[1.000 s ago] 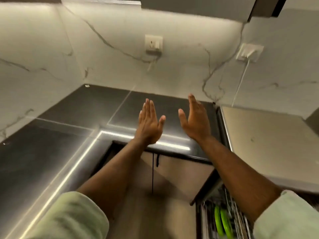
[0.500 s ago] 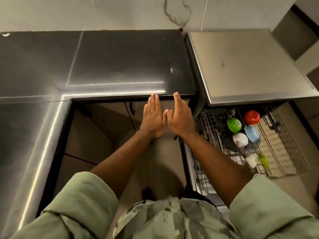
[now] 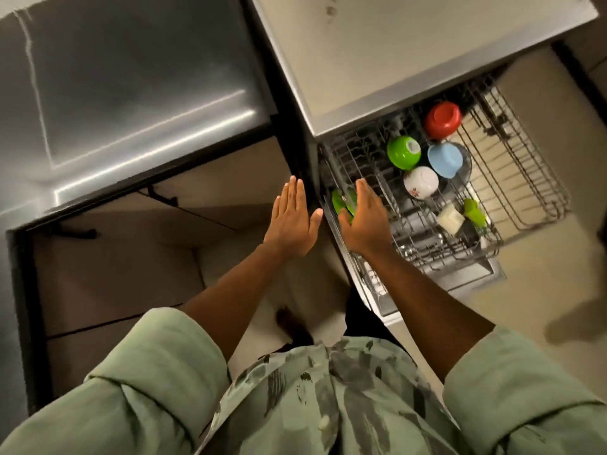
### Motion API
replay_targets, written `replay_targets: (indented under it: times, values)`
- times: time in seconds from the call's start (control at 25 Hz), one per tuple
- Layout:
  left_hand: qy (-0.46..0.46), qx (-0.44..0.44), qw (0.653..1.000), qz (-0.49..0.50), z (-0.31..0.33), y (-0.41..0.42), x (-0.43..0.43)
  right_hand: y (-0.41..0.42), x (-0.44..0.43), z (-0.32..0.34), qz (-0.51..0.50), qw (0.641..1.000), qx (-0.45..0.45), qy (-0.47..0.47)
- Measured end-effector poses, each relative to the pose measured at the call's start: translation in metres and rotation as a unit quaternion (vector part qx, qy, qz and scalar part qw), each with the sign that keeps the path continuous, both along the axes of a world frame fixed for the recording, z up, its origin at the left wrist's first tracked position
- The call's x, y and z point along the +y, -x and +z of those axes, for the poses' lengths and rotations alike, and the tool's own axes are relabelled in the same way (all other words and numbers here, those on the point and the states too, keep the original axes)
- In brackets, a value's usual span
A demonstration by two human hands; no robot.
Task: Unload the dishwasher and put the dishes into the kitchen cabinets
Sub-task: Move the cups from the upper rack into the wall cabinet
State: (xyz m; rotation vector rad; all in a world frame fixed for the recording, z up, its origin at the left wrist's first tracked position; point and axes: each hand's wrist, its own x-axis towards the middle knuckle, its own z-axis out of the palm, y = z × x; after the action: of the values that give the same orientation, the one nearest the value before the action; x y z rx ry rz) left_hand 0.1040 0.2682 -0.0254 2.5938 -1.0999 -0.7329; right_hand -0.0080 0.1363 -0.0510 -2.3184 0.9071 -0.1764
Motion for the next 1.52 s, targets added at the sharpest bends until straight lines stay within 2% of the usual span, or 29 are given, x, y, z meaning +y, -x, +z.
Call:
replay_targets:
  times: [0.36,0.64,0.8,0.92,1.0,1.08,1.2,1.36,1.52]
  values:
    - [-0.083,0.025,0.986,-0.142,-0.077,0.034,-0.153,0.081,-0.135,-0.085,-0.184,0.977,0.055,-0.097]
    - [-0.138,0.024,0.955,-0.263,-0.144,0.049,-0.229,0.129,-0.177,-0.164,-0.301,0.94,0.11,-0.121]
    - [-0.104,-0.015,0.942,-0.318,-0.169,0.067,-0.265,0.139,-0.193,-0.194,-0.363,0.915,0.136,-0.11]
    - [-0.07,-0.048,0.912,-0.402,-0.187,0.094,-0.291,0.142,-0.217,-0.206,-0.447,0.886,0.113,-0.058]
    - [-0.049,-0.035,0.912,-0.406,-0.199,0.111,-0.307,0.143,-0.236,-0.213,-0.474,0.87,0.125,-0.055]
    - [-0.058,-0.006,0.919,-0.389,-0.216,0.127,-0.324,0.148,-0.255,-0.223,-0.47,0.862,0.176,-0.074]
    - [-0.072,0.01,0.917,-0.392,-0.24,0.146,-0.341,0.158,-0.272,-0.236,-0.434,0.868,0.216,-0.11]
    - [-0.066,-0.003,0.917,-0.393,-0.26,0.15,-0.353,0.167,-0.281,-0.248,-0.421,0.878,0.21,-0.091]
    - [-0.032,0.001,0.93,-0.367,-0.252,0.144,-0.343,0.169,-0.273,-0.245,-0.455,0.874,0.154,-0.076]
